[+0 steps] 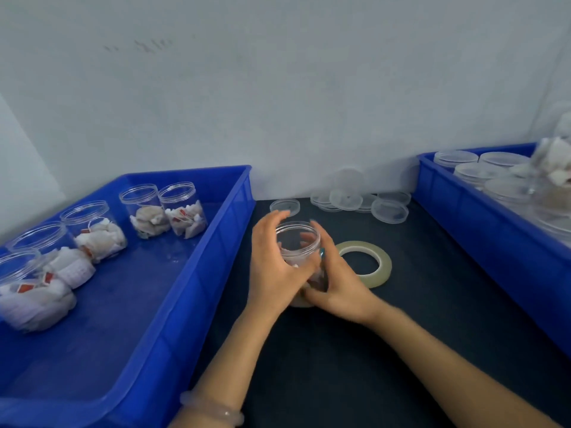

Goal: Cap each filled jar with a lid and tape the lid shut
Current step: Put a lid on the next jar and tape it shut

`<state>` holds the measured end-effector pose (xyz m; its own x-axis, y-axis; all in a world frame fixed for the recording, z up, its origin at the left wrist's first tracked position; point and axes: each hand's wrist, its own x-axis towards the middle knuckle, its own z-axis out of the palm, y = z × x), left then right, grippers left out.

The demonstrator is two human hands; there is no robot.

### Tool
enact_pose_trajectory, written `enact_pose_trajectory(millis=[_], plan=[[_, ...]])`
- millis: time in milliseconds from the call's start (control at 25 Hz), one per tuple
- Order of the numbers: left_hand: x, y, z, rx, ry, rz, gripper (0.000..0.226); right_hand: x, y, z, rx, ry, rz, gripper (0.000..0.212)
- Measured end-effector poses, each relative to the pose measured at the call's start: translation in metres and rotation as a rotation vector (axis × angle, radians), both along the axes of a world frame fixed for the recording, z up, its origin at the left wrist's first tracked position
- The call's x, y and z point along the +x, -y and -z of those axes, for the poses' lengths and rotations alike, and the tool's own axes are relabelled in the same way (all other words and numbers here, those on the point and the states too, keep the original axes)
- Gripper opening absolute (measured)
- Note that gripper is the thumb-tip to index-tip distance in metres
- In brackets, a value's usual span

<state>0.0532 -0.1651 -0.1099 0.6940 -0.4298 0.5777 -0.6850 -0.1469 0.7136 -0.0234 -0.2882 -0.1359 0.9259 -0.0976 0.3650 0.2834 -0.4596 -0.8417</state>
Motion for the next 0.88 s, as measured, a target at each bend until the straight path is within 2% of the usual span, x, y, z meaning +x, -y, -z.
enact_pose_trajectory(millis=[80,160,240,320,440,520,640,720,760,840,880], plan=[[0.007,0.002,0.009,-0.115,-0.190,0.093,0.091,0.001,0.034,-0.005,-0.208,0.022,0.119,0.079],[0.011,0.004,0.017,-0.150,-0.249,0.118,0.094,0.008,0.078,-0.006,-0.297,0.006,0.434,0.051],[0.012,0.007,0.022,-0.174,-0.264,0.111,0.088,0.015,0.123,-0.003,-0.360,-0.194,0.704,0.038],[0.012,0.010,0.023,-0.196,-0.272,0.106,0.084,0.021,0.159,0.006,-0.462,-0.422,0.719,0.039],[0.012,0.015,0.022,-0.212,-0.285,0.144,0.081,0.029,0.182,0.019,-0.636,-0.566,0.635,0.045],[0.012,0.018,0.022,-0.211,-0.297,0.176,0.081,0.032,0.183,0.022,-0.743,-0.549,0.648,0.047],[0.012,0.022,0.022,-0.198,-0.309,0.200,0.080,0.022,0.169,0.016,-0.800,-0.255,0.779,0.041],[0.013,0.023,0.023,-0.191,-0.314,0.216,0.082,0.009,0.153,0.013,-0.695,-0.035,0.848,0.037],[0.013,0.023,0.023,-0.191,-0.319,0.222,0.083,0.003,0.143,0.009,-0.571,0.074,0.900,0.032],[0.015,0.023,0.025,-0.190,-0.328,0.234,0.086,-0.002,0.120,-0.008,-0.192,0.240,1.006,0.023],[0.016,0.023,0.026,-0.186,-0.335,0.242,0.087,-0.003,0.109,-0.022,0.031,0.300,0.993,0.021]])
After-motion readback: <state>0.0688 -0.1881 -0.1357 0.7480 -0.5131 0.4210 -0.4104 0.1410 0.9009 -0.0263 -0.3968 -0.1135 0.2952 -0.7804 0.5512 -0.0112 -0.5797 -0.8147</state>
